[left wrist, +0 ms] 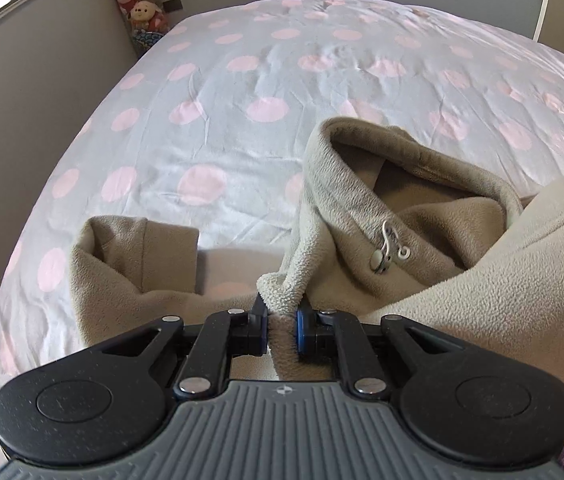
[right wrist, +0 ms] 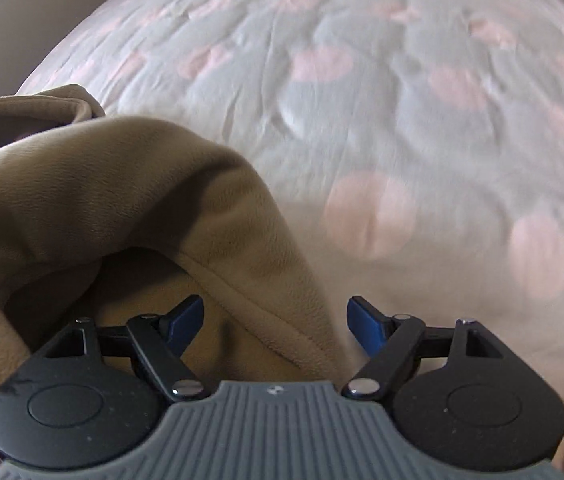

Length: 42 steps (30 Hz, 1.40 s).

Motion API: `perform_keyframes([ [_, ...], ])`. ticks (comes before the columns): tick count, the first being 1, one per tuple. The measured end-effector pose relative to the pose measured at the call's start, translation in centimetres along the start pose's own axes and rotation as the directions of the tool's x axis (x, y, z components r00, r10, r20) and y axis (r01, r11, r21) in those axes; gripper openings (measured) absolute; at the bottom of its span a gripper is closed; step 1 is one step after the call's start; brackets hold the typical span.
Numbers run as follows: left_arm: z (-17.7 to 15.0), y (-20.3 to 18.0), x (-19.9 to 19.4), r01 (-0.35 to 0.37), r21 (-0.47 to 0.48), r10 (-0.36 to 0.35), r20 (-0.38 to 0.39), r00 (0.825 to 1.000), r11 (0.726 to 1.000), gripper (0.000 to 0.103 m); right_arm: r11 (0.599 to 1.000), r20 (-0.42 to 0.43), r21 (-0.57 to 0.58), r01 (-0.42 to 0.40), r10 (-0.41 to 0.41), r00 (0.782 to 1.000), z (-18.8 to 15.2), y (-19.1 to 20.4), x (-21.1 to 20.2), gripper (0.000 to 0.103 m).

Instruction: Fold clothes

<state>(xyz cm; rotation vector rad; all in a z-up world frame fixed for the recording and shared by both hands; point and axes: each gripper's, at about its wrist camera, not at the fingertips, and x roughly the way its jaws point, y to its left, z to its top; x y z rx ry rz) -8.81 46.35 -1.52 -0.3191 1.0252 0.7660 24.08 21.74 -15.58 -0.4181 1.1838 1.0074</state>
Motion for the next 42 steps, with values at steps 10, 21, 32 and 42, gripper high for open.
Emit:
perform_keyframes([
  [10,6.0,-1.6,-4.0,0.009,0.031,-0.015,0.199,0.980,0.999,0.010,0.989,0.277,0.013,0.149,-0.147,0.950,3.7,1.9,-8.4,0.010],
  [21,17.0,-3.9,-19.0,0.029,0.014,-0.031,0.630,0.776,0.999,0.010,0.923,0.643,0.096,0.372,-0.343,0.685,10.4,4.1,-26.2,0.010],
  [32,20.6,-3.1,-20.7,-0.038,-0.044,0.058,0.695,0.717,0.998,0.010,0.874,0.813,0.176,0.452,-0.388,0.434,6.9,4.9,-41.9,0.010],
  [42,13.9,2.5,-2.7,-0.176,-0.112,0.200,0.271,0.941,0.978,0.010,0.977,0.583,-0.035,0.208,-0.149,0.799,-2.7,7.2,-27.3,0.010],
])
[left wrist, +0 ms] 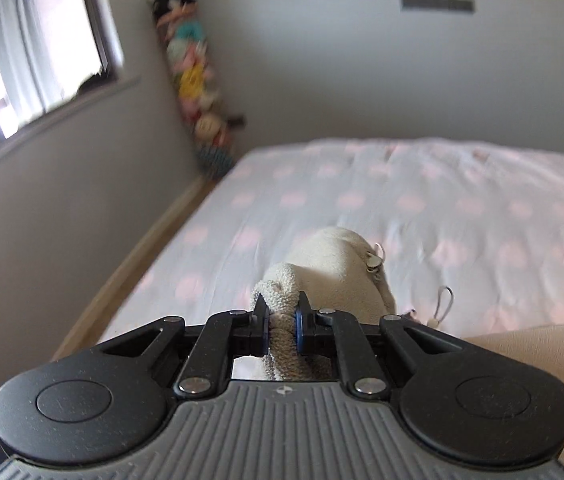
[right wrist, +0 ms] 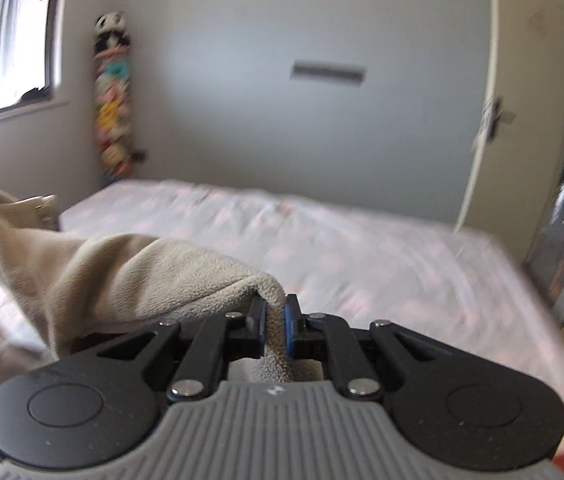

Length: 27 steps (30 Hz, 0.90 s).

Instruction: Fold clothes

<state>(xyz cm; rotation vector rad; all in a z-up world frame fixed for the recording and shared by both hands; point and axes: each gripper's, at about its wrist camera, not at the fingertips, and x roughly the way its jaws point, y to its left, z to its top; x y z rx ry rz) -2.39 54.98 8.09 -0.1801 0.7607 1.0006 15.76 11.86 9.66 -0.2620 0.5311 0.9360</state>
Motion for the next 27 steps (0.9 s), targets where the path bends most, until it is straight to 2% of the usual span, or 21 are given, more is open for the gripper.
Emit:
perform_keyframes([
  [3,-3.0,1.3,2.3,-0.013,0.021,0.015,-0.099,0.995,1.000,0.012,0.991,-0.117,0.046,-0.127,0.131,0.984,-4.6,3.6,1.2,0.010],
  [7,-5.8,2.2,2.6,-0.004,0.038,0.010,-0.152,0.988,0.999,0.014,0.964,-0.265,0.079,-0.253,0.265,0.927,-10.0,8.8,2.5,0.010],
  [9,-7.2,2.1,1.8,0.002,0.043,0.005,-0.171,0.985,0.999,0.019,0.956,-0.330,0.086,-0.280,0.293,0.897,-11.9,10.5,4.0,0.011],
  [11,-8.5,2.0,0.8,0.016,0.041,-0.007,-0.192,0.981,0.999,0.031,0.949,-0.391,0.083,-0.303,0.310,0.866,-13.6,12.2,5.4,0.011],
  [12,-9.0,2.3,0.5,0.025,0.031,-0.019,-0.199,0.980,0.999,0.035,0.949,-0.413,0.077,-0.305,0.309,0.857,-14.0,12.4,6.0,0.011],
  [14,-10.0,2.8,-0.1,0.054,0.002,-0.052,-0.211,0.976,0.999,0.052,0.948,-0.448,0.081,-0.307,0.310,0.839,-14.6,12.2,6.9,0.012],
  [17,-11.4,3.5,-1.0,0.075,-0.053,-0.085,-0.219,0.972,0.996,0.057,0.943,-0.466,0.089,-0.321,0.324,0.823,-14.9,11.6,6.5,0.022],
  [19,-12.1,4.3,-1.4,0.109,-0.137,-0.140,-0.236,0.962,0.984,0.059,0.942,-0.463,0.063,-0.329,0.320,0.827,-14.2,10.9,5.5,0.037],
  [21,-13.0,4.8,-1.7,0.139,-0.227,-0.195,-0.245,0.950,0.964,0.065,0.946,-0.441,0.033,-0.321,0.302,0.845,-12.9,9.9,4.5,0.047],
  [25,-15.1,4.7,-1.6,0.218,-0.369,-0.329,-0.271,0.905,0.904,0.065,0.964,-0.384,0.022,-0.266,0.254,0.887,-9.8,6.6,3.7,0.054],
  [27,-16.0,4.3,-1.2,0.215,-0.405,-0.343,-0.277,0.898,0.889,0.065,0.979,-0.371,0.026,-0.204,0.199,0.907,-8.7,4.4,4.7,0.056],
])
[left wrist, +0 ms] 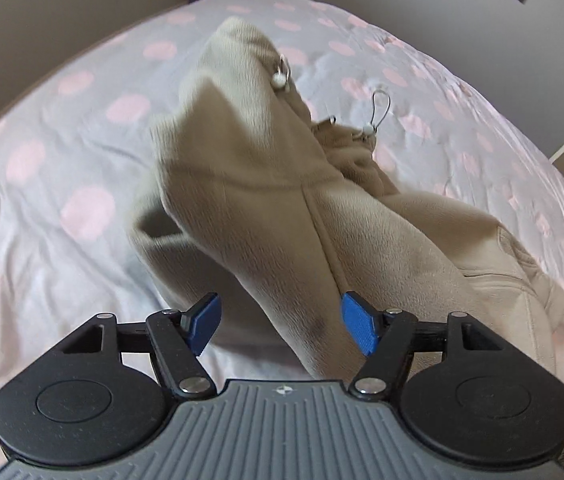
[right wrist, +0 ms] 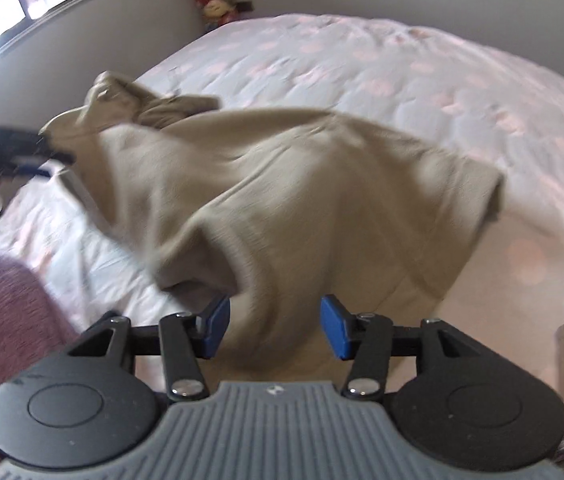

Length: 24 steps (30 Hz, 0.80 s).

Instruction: Fold clothes

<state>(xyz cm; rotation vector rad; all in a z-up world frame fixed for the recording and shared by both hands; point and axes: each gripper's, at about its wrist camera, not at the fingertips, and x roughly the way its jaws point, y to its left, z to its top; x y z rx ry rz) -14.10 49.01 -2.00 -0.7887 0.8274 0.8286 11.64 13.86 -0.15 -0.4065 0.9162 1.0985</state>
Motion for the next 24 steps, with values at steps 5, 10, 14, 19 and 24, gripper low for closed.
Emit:
perform_keyframes([
  [5,-0.1,-0.1,2.1,-0.031,-0.055,0.030,-0.024,0.999,0.998,0.066,0.982,-0.005,0.179,0.065,-0.065,0.998,2.2,-7.4,3.0,0.075],
  [10,0.3,-0.2,3.5,-0.027,-0.071,0.026,-0.016,1.000,0.997,0.065,0.942,-0.026,0.327,0.080,-0.076,0.997,3.4,-13.9,7.8,0.076],
  [14,1.0,-0.6,4.8,-0.027,-0.085,0.026,-0.011,1.000,0.996,0.066,0.912,-0.025,0.402,0.077,-0.073,0.997,4.7,-17.6,11.6,0.076],
  [19,1.6,-1.7,5.7,-0.043,-0.073,0.044,0.011,0.999,0.996,0.055,0.889,0.003,0.455,0.046,-0.053,0.999,7.0,-20.3,15.5,0.076],
  [24,1.9,-2.4,4.9,-0.041,-0.061,0.043,0.047,0.998,0.997,0.026,0.850,0.044,0.526,-0.006,-0.020,0.999,8.5,-21.5,17.7,0.052],
])
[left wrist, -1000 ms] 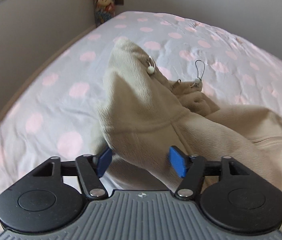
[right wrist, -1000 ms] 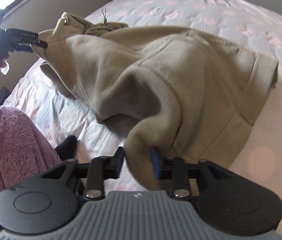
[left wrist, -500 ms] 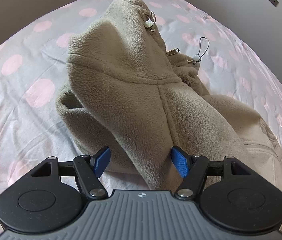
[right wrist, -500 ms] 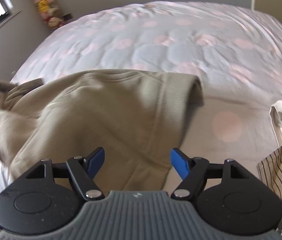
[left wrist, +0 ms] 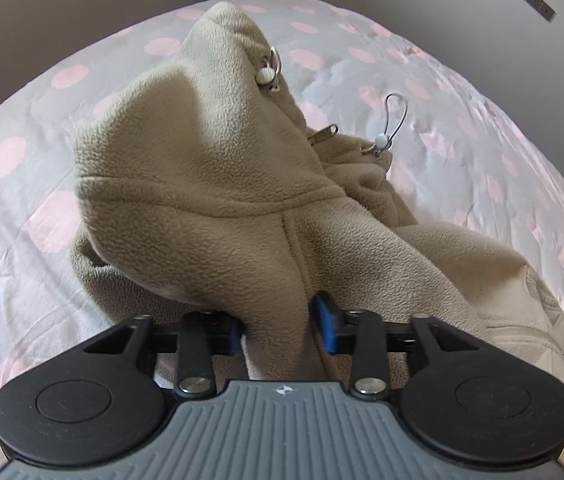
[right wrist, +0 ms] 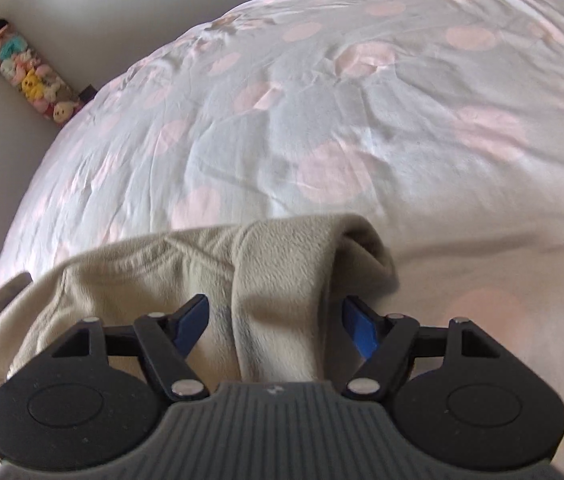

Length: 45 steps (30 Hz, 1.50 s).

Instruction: Fold clothes

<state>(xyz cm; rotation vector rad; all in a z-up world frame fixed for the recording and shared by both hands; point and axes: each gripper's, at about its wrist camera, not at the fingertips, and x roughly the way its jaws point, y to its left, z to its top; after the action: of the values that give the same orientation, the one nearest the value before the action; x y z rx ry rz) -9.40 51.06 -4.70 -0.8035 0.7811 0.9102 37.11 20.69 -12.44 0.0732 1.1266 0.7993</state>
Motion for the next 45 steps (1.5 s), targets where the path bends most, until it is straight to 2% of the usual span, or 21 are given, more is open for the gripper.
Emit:
perform_keyframes([
  [1,0.1,-0.1,-0.3,0.002,0.003,-0.002,0.010,1.000,1.000,0.020,1.000,0.008,0.002,0.011,-0.011,1.000,0.0,0.2,0.0,0.037],
  [2,0.3,-0.2,-0.6,0.004,0.006,-0.004,0.020,1.000,1.000,0.017,1.000,0.023,-0.007,0.022,-0.022,0.999,-0.1,0.5,-0.2,0.032],
  [3,0.6,-0.6,-1.0,0.002,0.021,-0.002,0.035,0.999,1.000,0.016,0.999,0.043,-0.017,0.030,-0.030,0.999,-0.3,0.8,-0.7,0.015],
  [8,3.4,-3.6,-4.0,-0.004,0.144,-0.016,0.143,0.990,0.990,0.013,0.993,0.186,-0.075,0.092,-0.076,0.980,-0.1,3.0,-5.7,0.013],
  [12,7.7,-8.2,-8.7,0.029,0.250,-0.097,0.264,0.960,0.968,0.012,0.990,0.356,-0.092,0.111,-0.072,0.932,2.0,4.8,-12.7,0.013],
  [14,9.5,-11.0,-11.8,0.024,0.297,-0.132,0.349,0.928,0.954,0.012,0.986,0.448,-0.098,0.131,-0.074,0.891,2.7,5.8,-16.9,0.012],
  [16,11.0,-13.5,-15.1,0.014,0.335,-0.167,0.430,0.887,0.942,0.012,0.983,0.536,-0.103,0.153,-0.075,0.841,3.3,6.8,-21.1,0.012],
  [17,11.8,-14.7,-16.7,0.015,0.350,-0.187,0.465,0.865,0.937,0.012,0.978,0.592,-0.118,0.174,-0.071,0.803,3.2,7.6,-23.6,0.012],
  [19,13.3,-16.8,-20.1,0.007,0.374,-0.222,0.535,0.815,0.928,0.012,0.967,0.697,-0.141,0.211,-0.055,0.715,2.6,9.0,-28.7,0.012],
  [22,15.1,-20.0,-25.4,-0.002,0.413,-0.283,0.628,0.725,0.911,0.011,0.958,0.817,-0.146,0.246,-0.024,0.576,1.6,10.6,-36.0,0.012],
  [24,15.6,-22.3,-28.4,-0.001,0.453,-0.337,0.666,0.665,0.892,0.011,0.955,0.886,-0.118,0.272,-0.023,0.463,0.4,11.6,-40.5,0.012],
  [25,15.7,-23.4,-29.4,-0.003,0.471,-0.357,0.673,0.647,0.882,0.011,0.954,0.914,-0.099,0.284,-0.026,0.406,-0.3,12.0,-42.5,0.012],
  [27,16.7,-25.3,-30.0,0.002,0.483,-0.363,0.655,0.663,0.875,0.011,0.955,0.941,-0.074,0.289,-0.029,0.338,-1.7,12.6,-45.8,0.013],
  [28,17.2,-26.2,-30.3,0.003,0.490,-0.365,0.645,0.671,0.872,0.011,0.953,0.942,-0.077,0.292,-0.027,0.336,-2.3,12.8,-47.0,0.013],
  [29,17.8,-26.7,-29.8,-0.019,0.490,-0.340,0.632,0.697,0.872,0.011,0.952,0.937,-0.093,0.293,-0.016,0.350,-3.0,12.9,-47.8,0.013],
  [31,18.7,-27.5,-27.9,-0.087,0.493,-0.272,0.610,0.744,0.866,0.012,0.944,0.913,-0.131,0.302,-0.004,0.409,-4.3,12.8,-48.1,0.013],
  [34,18.8,-27.3,-23.3,-0.212,0.496,-0.137,0.577,0.805,0.842,0.011,0.947,0.832,-0.183,0.264,0.006,0.555,-7.2,12.0,-45.1,0.013],
  [38,17.0,-24.5,-15.0,-0.272,0.495,0.013,0.466,0.885,0.825,0.011,0.953,0.676,-0.245,0.179,0.036,0.736,-11.8,11.4,-39.2,0.013],
  [42,13.7,-20.8,-6.6,-0.328,0.532,0.154,0.345,0.926,0.781,0.012,0.960,0.459,-0.272,0.062,0.073,0.886,-16.5,11.5,-31.8,0.012],
  [43,12.8,-19.7,-5.1,-0.327,0.539,0.170,0.321,0.932,0.776,0.012,0.962,0.405,-0.270,0.030,0.085,0.910,-17.5,11.6,-30.1,0.012],
  [45,11.1,-17.4,-2.9,-0.339,0.560,0.199,0.297,0.934,0.756,0.012,0.959,0.336,-0.284,0.005,0.094,0.937,-19.5,12.3,-27.5,0.012],
])
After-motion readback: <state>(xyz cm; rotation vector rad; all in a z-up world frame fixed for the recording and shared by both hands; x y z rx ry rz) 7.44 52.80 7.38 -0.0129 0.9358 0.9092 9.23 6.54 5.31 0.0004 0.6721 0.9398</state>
